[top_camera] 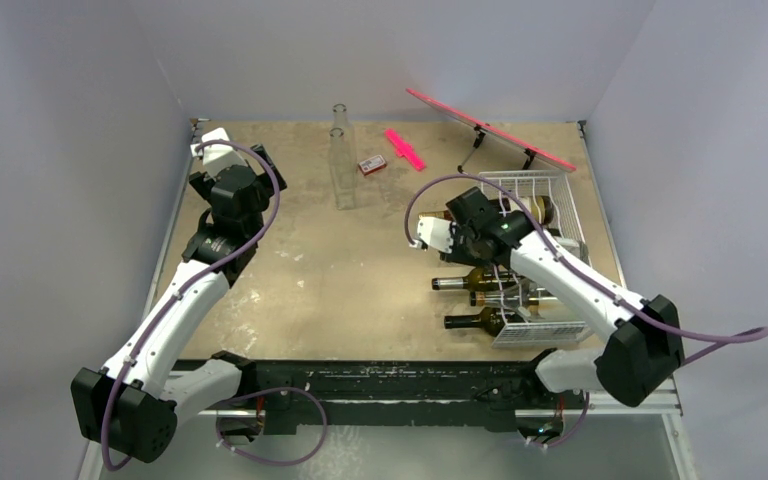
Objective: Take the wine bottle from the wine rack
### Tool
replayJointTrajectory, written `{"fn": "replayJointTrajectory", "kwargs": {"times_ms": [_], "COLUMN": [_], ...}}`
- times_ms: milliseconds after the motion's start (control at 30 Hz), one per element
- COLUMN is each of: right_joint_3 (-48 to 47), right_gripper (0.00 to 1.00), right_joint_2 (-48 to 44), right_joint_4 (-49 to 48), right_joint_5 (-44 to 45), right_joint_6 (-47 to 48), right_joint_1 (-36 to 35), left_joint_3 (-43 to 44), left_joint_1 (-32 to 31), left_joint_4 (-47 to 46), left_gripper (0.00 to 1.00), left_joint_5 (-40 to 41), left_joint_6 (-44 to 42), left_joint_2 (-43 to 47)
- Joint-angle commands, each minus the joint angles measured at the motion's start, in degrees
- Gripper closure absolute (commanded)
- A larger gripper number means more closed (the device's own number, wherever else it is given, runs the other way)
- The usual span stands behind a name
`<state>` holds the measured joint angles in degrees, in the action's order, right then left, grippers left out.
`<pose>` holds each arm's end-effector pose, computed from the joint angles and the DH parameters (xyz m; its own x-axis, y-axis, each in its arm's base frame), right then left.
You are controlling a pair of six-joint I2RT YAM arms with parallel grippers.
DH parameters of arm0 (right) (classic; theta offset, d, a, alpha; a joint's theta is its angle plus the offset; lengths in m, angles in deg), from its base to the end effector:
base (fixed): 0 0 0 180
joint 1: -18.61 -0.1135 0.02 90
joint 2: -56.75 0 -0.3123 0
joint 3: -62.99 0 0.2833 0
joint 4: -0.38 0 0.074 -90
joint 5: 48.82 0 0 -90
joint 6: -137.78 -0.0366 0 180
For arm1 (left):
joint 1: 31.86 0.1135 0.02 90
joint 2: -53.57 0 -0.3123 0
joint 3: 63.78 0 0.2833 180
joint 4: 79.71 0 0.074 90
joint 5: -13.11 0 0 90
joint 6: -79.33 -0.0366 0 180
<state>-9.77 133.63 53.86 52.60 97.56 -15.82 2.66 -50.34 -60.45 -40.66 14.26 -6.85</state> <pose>0.2438 0.1583 0.3045 -0.0933 -0.9714 -0.2183 -0.8331 0.1963 -0.5171 0.2424 -0.0582 0.3911 -0.0748 -0.3335 -0.9398 -0.3545 0.8897 -0.2876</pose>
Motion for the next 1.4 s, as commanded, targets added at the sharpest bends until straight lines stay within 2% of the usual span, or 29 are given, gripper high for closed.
{"fn": "replayJointTrajectory", "kwargs": {"times_ms": [0, 167, 400, 733, 1100, 1367], "right_joint_3": [-4.56, -4.07, -2.52, -3.66, -3.67, -7.72], "right_gripper": [0.93, 1.0, 1.0, 1.0, 1.0, 1.0], "right_joint_2": [-5.19, -11.16, -18.94, -23.7, -24.46, -16.56], "right_joint_4": [0.39, -3.16, -12.36, -23.79, -38.13, -48.18], "right_joint_5": [-0.54, -0.45, 1.22, 0.75, -4.6, -13.14], "right_joint_6": [-4.89, -6.57, -8.94, -11.82, -14.79, -14.91], "right_joint_1": [0.12, 0.08, 0.16, 0.16, 0.09, 0.13], "left_joint_3": [2.51, 2.49, 2.4, 2.39, 2.47, 2.47], "left_joint_1": [-0.18, -0.15, -0.16, -0.16, -0.18, -0.21], "left_joint_4": [-1.31, -1.38, -1.4, -1.31, -1.23, -1.23], "left_gripper": [0.09, 0.09, 0.09, 0.09, 0.09, 0.09], "left_joint_5": [-0.37, -0.35, -0.63, -0.3, 0.2, 0.27], "left_joint_6": [0.74, 0.72, 0.82, 0.65, 0.39, 0.36], "left_joint_2": [0.08, -0.21, -0.56, -1.07, -1.03, -1.01]}}
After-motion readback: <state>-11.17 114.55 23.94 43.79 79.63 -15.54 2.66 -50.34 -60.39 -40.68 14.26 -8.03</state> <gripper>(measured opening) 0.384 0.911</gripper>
